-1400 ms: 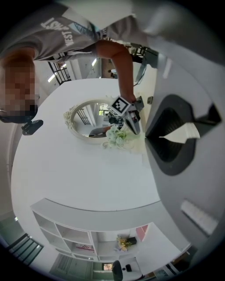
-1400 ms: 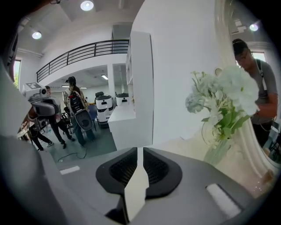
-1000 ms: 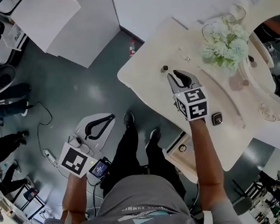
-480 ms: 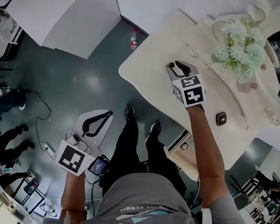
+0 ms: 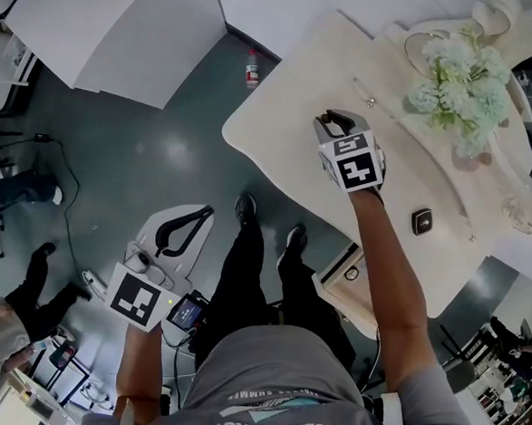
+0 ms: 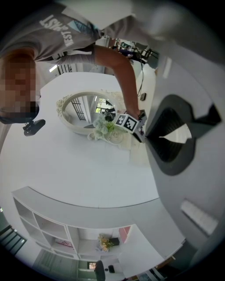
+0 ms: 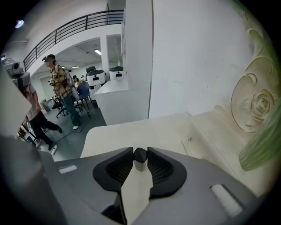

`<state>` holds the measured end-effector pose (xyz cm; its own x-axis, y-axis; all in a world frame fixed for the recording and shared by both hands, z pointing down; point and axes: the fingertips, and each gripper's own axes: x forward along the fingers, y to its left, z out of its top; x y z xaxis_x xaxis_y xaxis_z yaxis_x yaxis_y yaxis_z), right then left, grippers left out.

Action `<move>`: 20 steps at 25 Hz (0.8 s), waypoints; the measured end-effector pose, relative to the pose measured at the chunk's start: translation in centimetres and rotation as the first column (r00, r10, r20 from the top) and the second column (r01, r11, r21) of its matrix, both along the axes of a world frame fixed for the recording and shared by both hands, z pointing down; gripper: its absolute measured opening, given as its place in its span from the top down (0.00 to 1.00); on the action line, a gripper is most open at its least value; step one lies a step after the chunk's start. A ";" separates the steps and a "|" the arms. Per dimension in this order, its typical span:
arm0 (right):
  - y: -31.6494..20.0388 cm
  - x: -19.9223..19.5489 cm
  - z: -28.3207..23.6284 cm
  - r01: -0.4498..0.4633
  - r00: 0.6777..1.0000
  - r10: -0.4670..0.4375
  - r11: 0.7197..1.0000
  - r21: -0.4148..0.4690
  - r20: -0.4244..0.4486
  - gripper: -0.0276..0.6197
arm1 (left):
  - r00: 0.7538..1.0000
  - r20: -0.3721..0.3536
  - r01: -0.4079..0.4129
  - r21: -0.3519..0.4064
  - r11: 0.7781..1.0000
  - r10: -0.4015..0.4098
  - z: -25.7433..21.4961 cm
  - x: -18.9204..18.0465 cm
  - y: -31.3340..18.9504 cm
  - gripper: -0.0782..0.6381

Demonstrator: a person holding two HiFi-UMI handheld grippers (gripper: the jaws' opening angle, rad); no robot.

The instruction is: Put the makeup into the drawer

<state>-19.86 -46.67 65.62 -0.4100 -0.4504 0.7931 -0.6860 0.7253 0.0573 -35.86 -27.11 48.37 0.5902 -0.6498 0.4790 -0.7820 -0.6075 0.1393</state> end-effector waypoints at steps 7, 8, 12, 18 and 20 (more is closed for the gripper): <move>1.3 0.8 -2.1 -0.004 0.999 0.004 1.000 0.018 0.039 0.80 | 1.000 0.005 -0.023 0.017 1.000 0.023 -0.8 0.8 -0.3 0.89; 1.6 1.1 -2.4 -0.006 0.999 0.005 1.000 0.021 0.042 0.80 | 1.000 0.005 -0.029 0.021 0.999 0.029 -0.9 1.1 -0.4 0.89; 3.0 2.4 -3.6 -0.023 0.998 0.021 0.999 0.030 0.061 0.80 | 0.999 0.006 -0.054 0.030 0.998 0.054 -1.3 2.2 -0.3 0.89; 5.0 6.0 -5.3 -0.067 0.995 0.064 0.997 0.038 0.078 0.80 | 0.994 0.009 -0.106 0.041 0.994 0.105 -2.1 4.9 -0.3 0.89; 5.7 7.7 -5.7 -0.085 0.993 0.082 0.996 0.036 0.082 0.80 | 0.993 0.006 -0.118 0.044 0.992 0.117 -2.4 6.2 -0.3 0.89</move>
